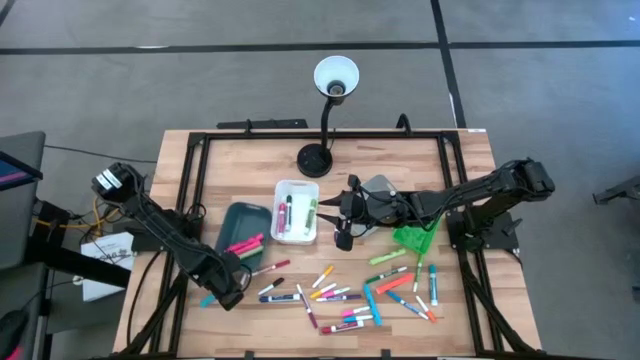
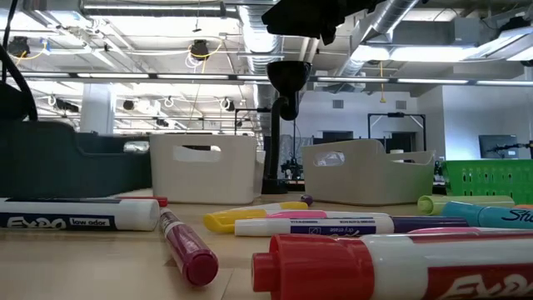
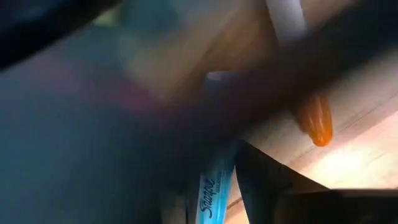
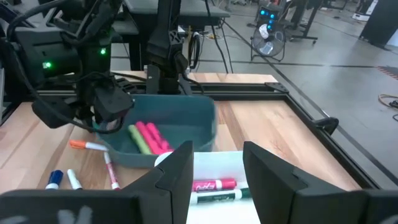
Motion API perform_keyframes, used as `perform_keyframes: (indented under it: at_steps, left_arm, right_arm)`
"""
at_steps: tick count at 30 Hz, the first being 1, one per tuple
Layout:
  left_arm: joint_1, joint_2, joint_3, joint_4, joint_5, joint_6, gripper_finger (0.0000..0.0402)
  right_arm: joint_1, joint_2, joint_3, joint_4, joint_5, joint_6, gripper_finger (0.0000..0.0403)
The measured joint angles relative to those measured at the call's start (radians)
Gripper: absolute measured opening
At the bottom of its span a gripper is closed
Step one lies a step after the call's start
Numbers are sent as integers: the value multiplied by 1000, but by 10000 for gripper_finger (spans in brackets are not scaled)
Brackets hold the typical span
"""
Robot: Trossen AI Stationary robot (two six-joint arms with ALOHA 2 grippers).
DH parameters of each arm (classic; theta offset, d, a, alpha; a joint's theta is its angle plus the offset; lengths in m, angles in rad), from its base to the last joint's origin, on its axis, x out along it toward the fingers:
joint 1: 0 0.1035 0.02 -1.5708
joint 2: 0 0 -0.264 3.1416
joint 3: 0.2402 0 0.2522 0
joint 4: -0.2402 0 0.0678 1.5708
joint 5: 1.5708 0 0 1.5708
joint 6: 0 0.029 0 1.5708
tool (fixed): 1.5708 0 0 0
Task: Pick & Place Markers
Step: Put the left light blue highlighter into the blue bin
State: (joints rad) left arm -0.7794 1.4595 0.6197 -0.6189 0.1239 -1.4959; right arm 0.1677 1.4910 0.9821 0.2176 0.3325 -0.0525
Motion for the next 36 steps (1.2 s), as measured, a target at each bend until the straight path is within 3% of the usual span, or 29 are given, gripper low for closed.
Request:
perform_keyframes:
  at_steps: [3, 18, 28, 36]
  left_arm:
    - [5, -27, -3, 3, 1, -2, 63]
    - [25, -296, -7, -1, -21, -115, 63]
    - [27, -490, -5, 8, -278, -74, 63]
    - [157, -560, -4, 10, -504, 189, 65]
  right_arm:
    - [0, 0, 0, 0, 0, 0, 131]
    - [0, 0, 0, 0, 0, 0, 131]
    - [0, 0, 0, 0, 0, -8, 131]
    - [-6, 0, 0, 1, 1, -8, 131]
